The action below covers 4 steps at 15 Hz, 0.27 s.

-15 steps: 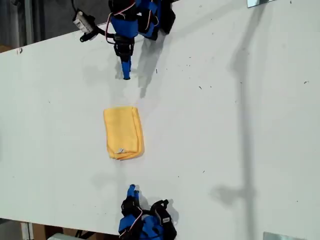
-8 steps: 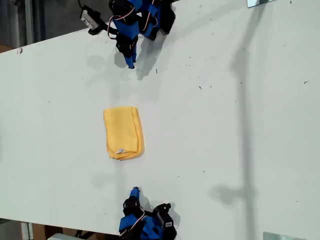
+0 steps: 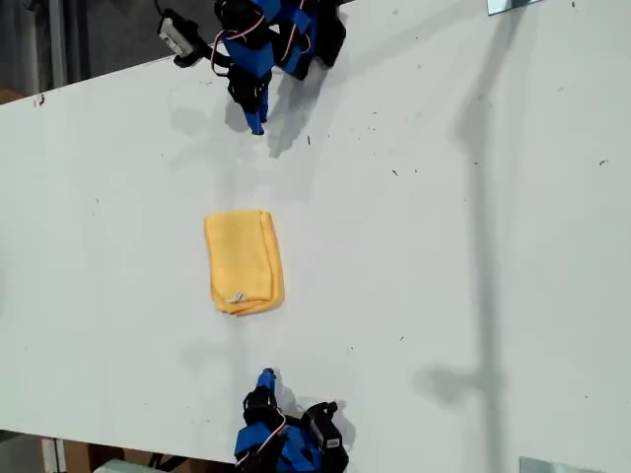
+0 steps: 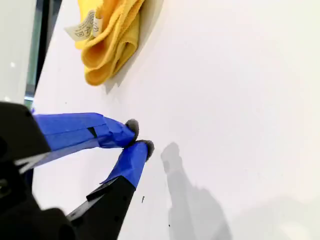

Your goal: Grasp corners of a square towel and fold twice.

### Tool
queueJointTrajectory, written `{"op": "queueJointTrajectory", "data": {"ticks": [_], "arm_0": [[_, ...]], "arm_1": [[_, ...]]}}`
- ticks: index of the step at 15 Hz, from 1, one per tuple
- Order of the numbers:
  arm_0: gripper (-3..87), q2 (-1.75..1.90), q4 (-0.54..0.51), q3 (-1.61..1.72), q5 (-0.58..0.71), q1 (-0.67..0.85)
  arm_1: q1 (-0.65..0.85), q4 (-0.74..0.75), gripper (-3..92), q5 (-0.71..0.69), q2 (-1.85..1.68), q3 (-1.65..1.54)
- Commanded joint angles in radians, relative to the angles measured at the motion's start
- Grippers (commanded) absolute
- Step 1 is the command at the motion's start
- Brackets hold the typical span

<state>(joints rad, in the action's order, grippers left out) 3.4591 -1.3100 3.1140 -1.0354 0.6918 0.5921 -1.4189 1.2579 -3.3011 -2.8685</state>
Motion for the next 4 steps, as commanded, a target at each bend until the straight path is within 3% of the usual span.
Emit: {"op": "queueJointTrajectory", "data": {"ticks": [1,4], "arm_0": [[2.4,0.009,0.008,0.006,0.002,-0.003],[2.4,0.009,0.008,0.006,0.002,-0.003]], "arm_1": [[0.017,-0.003,12.0,0.008,0.008,0.017],[0.015,-0.006,11.4,0.008,0.008,0.015]]}}
